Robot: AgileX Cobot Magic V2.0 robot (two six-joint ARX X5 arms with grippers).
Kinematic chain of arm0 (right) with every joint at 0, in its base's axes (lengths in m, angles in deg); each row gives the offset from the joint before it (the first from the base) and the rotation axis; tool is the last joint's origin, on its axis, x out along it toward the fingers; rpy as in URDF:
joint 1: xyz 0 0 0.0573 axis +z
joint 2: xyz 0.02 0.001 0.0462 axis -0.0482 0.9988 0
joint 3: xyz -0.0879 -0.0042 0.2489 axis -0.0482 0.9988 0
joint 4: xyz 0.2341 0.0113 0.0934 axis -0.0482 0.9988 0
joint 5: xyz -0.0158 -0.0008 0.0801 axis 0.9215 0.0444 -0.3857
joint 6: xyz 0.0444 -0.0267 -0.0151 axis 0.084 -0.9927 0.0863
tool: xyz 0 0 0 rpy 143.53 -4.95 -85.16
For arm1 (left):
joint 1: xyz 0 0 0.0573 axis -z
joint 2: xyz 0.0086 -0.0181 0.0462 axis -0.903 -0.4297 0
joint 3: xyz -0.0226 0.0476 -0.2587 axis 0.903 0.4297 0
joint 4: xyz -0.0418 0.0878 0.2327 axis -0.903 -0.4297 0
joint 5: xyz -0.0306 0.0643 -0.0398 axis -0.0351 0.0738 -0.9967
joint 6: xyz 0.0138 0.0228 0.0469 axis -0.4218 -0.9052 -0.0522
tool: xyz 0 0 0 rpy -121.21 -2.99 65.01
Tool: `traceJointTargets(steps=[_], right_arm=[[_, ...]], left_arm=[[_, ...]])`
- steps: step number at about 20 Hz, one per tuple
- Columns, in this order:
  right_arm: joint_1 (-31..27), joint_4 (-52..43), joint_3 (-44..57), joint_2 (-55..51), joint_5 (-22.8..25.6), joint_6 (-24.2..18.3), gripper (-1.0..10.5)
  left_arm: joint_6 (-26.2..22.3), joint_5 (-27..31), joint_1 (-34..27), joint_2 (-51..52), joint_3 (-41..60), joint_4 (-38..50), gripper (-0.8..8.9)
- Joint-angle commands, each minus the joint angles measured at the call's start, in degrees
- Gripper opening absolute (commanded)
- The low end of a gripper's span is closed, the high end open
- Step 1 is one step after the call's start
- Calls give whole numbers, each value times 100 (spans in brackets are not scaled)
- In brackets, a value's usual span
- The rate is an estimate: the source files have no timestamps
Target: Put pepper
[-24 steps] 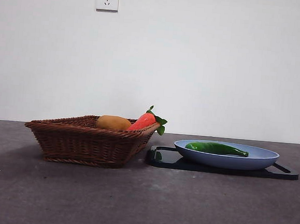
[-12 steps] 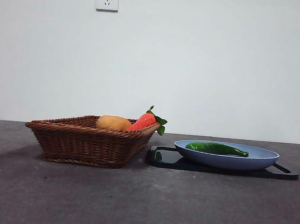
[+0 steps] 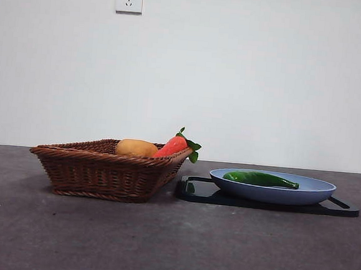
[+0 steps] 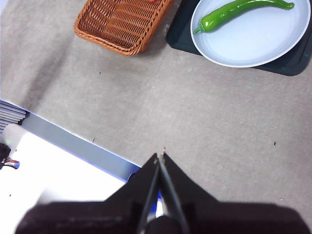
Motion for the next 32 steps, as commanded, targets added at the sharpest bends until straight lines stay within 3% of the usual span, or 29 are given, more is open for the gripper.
traceJointTargets(steps=[1,10,25,26,28,32], right_arm=[[15,-24,-90,24,13,-48,11],[15,-26,-92,22,13,-48,11],[15,-26,-90,24,13,-50,11],[15,-74,-90,24,15,-234,11],[-31,-566,-68,-42,26,-262,11],[-573,-2592,684,-927,9,-289,11]], left_arm=[[37,17,-24,116,42,-225,6],[188,-61,-22,398,44,-1827,8],[188,-4,-22,398,44,-1853,8],[188,-4,-22,398,44,-1853,8],[188,-7,-22,398,44,-1853,8],[188,-7,-22,398,44,-1853,8]])
